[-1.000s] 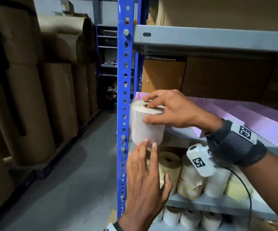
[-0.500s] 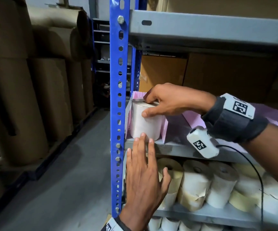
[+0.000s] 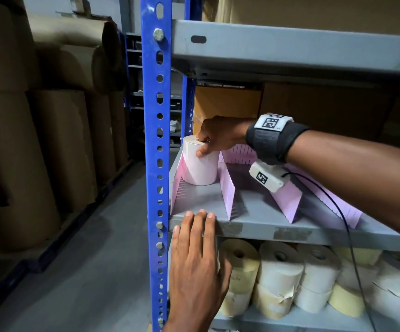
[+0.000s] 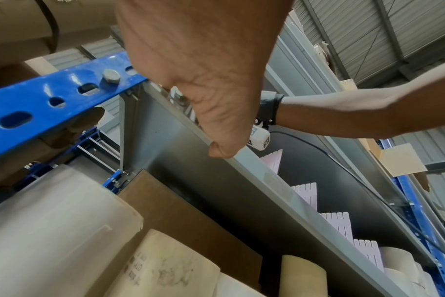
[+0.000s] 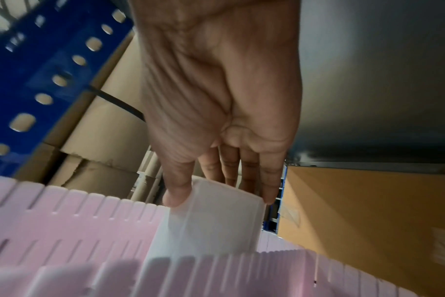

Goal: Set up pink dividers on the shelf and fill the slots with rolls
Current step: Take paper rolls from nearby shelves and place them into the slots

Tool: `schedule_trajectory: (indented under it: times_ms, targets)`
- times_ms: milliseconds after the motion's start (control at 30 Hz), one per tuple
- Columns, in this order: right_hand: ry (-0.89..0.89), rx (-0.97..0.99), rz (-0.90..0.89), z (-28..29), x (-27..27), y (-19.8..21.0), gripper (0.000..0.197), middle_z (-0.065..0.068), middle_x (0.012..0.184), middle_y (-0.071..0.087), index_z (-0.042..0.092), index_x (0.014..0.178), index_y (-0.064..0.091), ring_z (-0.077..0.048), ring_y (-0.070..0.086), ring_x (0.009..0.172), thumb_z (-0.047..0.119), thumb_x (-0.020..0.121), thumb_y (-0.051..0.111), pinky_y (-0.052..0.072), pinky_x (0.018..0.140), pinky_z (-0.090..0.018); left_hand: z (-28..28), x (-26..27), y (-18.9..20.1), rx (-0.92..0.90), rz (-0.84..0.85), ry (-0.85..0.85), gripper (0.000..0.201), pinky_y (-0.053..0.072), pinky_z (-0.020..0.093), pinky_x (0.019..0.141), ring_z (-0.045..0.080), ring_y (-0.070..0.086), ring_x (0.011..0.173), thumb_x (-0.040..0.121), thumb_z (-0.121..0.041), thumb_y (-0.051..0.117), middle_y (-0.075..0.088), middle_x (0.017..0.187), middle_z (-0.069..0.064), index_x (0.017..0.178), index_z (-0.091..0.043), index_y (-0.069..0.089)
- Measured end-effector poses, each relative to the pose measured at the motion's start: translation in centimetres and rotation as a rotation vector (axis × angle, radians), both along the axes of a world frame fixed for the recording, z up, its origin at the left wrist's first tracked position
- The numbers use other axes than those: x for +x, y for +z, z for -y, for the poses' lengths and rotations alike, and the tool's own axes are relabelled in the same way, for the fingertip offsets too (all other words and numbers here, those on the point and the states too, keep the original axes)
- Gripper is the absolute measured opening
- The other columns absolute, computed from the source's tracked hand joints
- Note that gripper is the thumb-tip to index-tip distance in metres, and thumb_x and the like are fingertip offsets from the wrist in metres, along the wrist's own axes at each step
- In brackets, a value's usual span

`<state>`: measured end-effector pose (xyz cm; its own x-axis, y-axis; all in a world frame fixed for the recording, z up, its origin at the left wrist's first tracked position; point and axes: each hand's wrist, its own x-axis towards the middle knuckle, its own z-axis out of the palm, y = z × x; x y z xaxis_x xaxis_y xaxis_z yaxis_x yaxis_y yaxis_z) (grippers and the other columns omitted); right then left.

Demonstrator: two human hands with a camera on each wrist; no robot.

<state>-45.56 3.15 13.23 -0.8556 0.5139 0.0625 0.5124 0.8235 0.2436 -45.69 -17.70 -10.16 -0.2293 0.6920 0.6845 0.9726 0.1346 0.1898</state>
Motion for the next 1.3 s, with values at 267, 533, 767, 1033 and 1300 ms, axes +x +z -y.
schedule_trajectory:
  times_ms: [267, 533, 767, 1033, 1300]
  targets:
    - [-0.001, -0.013, -0.022, -2.6, -0.8, 0.1, 0.050, -0.015, 0.083, 0.062, -0.006, 0.102, 0.066, -0.023, 0.053, 0.073, 0.044, 0.092, 0.063, 0.041, 0.069, -0.033, -0.3, -0.6, -0.9, 0.075, -0.042, -0.027, 0.070, 0.034, 0.049, 0.112, 0.035, 0.048, 0.142, 0.080, -0.036, 0.056, 0.054, 0.150, 0.011, 0.144, -0.005, 0.057]
    - [-0.034, -0.054, -0.043, -5.0, -1.6, -0.1, 0.046, -0.017, 0.086, 0.066, -0.004, 0.100, 0.067, -0.022, 0.054, 0.071, 0.041, 0.092, 0.064, 0.041, 0.065, -0.033, -1.2, -1.0, -1.9, 0.158, -0.060, -0.001, 0.068, 0.044, 0.053, 0.107, 0.034, 0.048, 0.142, 0.081, -0.035, 0.063, 0.055, 0.150, 0.009, 0.143, -0.007, 0.058]
    - [-0.024, -0.048, -0.034, -6.1, -1.7, -0.1, 0.041, -0.009, 0.080, 0.062, 0.002, 0.095, 0.068, -0.021, 0.054, 0.071, 0.042, 0.093, 0.064, 0.044, 0.069, -0.033, -1.8, -1.0, -2.5, 0.181, -0.059, -0.003, 0.066, 0.038, 0.053, 0.111, 0.033, 0.041, 0.144, 0.084, -0.035, 0.060, 0.055, 0.150, 0.011, 0.143, -0.006, 0.058]
    - [-0.109, -0.019, -0.034, -3.8, -1.4, 0.1, 0.045, -0.012, 0.113, 0.068, 0.003, 0.120, 0.064, -0.027, 0.063, 0.098, 0.040, 0.093, 0.064, 0.050, 0.086, -0.036, -0.9, -0.9, -1.5, 0.078, -0.015, -0.062, 0.076, 0.047, 0.056, 0.108, 0.038, 0.045, 0.143, 0.076, -0.035, 0.064, 0.054, 0.150, 0.014, 0.145, -0.003, 0.055]
    - [-0.094, 0.068, -0.136, 3.7, 2.3, 2.0, 0.050, -0.013, 0.134, 0.059, 0.009, 0.131, 0.056, -0.032, 0.057, 0.119, 0.044, 0.096, 0.056, 0.048, 0.100, -0.043, 1.5, -1.2, 0.7, -0.106, 0.003, -0.146, 0.086, 0.048, 0.052, 0.108, 0.033, 0.038, 0.149, 0.076, -0.037, 0.077, 0.047, 0.156, 0.010, 0.150, -0.004, 0.049]
